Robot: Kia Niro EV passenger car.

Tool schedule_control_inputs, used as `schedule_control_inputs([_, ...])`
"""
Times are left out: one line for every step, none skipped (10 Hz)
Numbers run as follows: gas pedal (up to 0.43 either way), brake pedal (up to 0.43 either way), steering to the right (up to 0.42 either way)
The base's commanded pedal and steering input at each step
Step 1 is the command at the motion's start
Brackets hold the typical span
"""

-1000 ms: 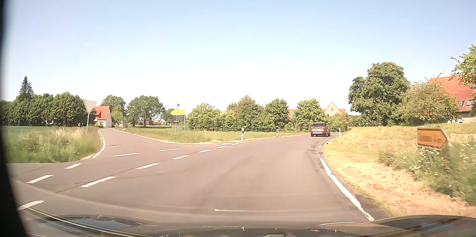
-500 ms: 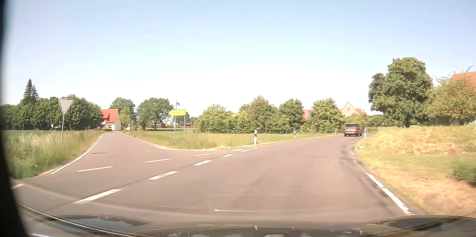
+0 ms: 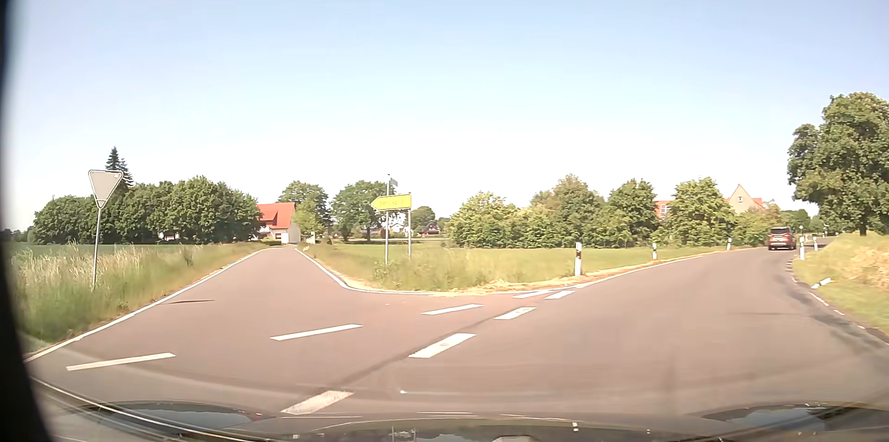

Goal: Follow the waypoints while adhering to traffic rules and regulations

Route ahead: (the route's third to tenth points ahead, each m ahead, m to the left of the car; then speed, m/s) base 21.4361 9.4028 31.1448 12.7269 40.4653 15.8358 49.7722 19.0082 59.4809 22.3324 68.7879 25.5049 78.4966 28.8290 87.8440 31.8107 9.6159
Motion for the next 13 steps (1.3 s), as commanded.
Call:
schedule_control_inputs([0.319, 0.000, -0.168])
schedule_control_inputs([0.319, 0.000, -0.168])
schedule_control_inputs([0.319, 0.000, -0.169])
schedule_control_inputs([0.319, 0.000, -0.169])
schedule_control_inputs([0.319, 0.000, -0.164])
schedule_control_inputs([0.319, 0.000, -0.157])
schedule_control_inputs([0.319, 0.000, -0.146])
schedule_control_inputs([0.319, 0.000, -0.134])
schedule_control_inputs([0.319, 0.000, -0.120])
schedule_control_inputs([0.331, 0.000, -0.097])
schedule_control_inputs([0.350, 0.000, -0.072])
schedule_control_inputs([0.350, 0.000, -0.051])
schedule_control_inputs([0.370, 0.000, -0.025])
